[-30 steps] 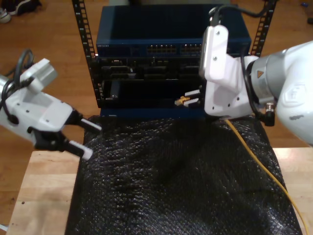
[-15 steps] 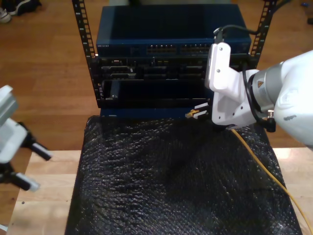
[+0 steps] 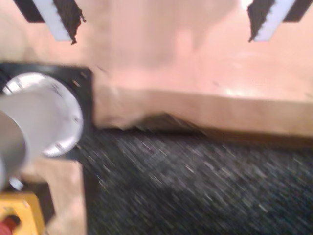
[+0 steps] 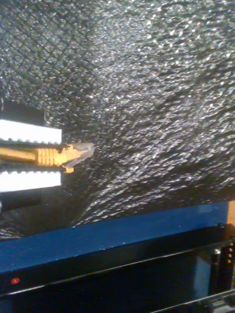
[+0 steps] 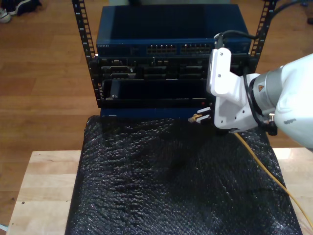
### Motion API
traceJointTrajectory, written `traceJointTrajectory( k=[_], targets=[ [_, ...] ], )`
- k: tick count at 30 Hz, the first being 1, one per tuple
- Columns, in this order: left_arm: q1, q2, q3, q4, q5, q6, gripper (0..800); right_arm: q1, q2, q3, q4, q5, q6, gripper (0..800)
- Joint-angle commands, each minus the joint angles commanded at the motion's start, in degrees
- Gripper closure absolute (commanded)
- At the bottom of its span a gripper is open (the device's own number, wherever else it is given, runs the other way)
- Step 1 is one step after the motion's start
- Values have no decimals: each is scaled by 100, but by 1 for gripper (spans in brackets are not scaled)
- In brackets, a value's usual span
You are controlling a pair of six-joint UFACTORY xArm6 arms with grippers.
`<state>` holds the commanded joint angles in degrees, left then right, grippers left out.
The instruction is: Grab the cable and plug it in
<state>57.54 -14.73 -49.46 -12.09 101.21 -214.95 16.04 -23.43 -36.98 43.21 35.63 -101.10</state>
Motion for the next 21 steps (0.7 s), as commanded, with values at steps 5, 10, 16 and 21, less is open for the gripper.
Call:
traceJointTrajectory(
  k=[5, 10, 16, 21],
  targets=[
    [484, -132, 387, 369, -9, 818, 1, -35, -9, 114, -9, 0, 0, 800],
    [1037, -176, 791, 809, -9, 1565, 1, -176, -9, 176, -9, 35, 0, 800],
    [1319, -545, 1319, 1020, -246, 2004, 1, -185, -9, 246, -9, 62, 0, 800],
    [1345, -1116, 1908, 1099, -571, 2268, 1, -193, -18, 273, -9, 62, 0, 800]
  ],
)
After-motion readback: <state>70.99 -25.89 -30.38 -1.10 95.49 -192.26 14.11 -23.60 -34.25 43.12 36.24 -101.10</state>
